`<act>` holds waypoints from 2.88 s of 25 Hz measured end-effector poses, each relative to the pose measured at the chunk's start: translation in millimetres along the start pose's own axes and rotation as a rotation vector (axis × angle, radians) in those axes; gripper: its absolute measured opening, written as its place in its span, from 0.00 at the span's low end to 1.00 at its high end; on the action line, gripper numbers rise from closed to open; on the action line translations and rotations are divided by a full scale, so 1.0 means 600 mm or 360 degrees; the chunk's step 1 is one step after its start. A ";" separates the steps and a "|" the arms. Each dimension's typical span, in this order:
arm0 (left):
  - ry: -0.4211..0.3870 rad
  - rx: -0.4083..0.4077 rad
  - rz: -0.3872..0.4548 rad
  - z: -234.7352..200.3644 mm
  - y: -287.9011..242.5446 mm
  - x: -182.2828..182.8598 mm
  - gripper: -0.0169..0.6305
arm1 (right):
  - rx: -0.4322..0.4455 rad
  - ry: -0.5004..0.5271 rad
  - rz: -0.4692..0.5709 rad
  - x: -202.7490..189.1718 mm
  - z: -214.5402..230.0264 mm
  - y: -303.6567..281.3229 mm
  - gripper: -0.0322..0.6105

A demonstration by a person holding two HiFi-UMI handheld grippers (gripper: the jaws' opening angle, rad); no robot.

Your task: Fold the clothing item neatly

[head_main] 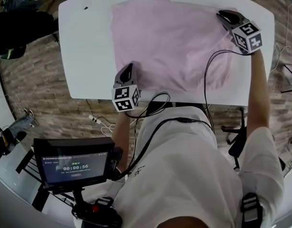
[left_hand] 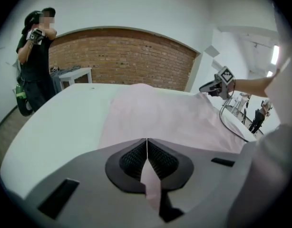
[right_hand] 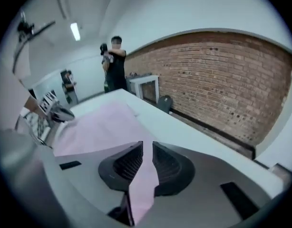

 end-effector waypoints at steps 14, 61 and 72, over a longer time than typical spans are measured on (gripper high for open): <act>-0.0406 -0.0236 -0.0175 0.023 0.058 -0.089 0.03 | -0.0068 -0.0500 0.0124 -0.189 -0.264 0.369 0.15; -0.0111 0.0061 -0.0223 0.046 0.052 -0.184 0.03 | -0.0679 -0.0422 -0.0427 -0.461 -0.289 0.328 0.12; -0.0356 -0.0009 -0.0009 0.108 0.119 -0.169 0.03 | -0.0620 -0.0580 -0.0073 -0.437 -0.326 0.398 0.12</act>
Point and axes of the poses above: the fingertips, and each gripper's own axes: y backward along the fingers, z to its right, x out of its top, the point moved 5 cm from there along y, backward along the fingers, and after that the axes turned 13 degrees about -x, right-handed, at the moved point
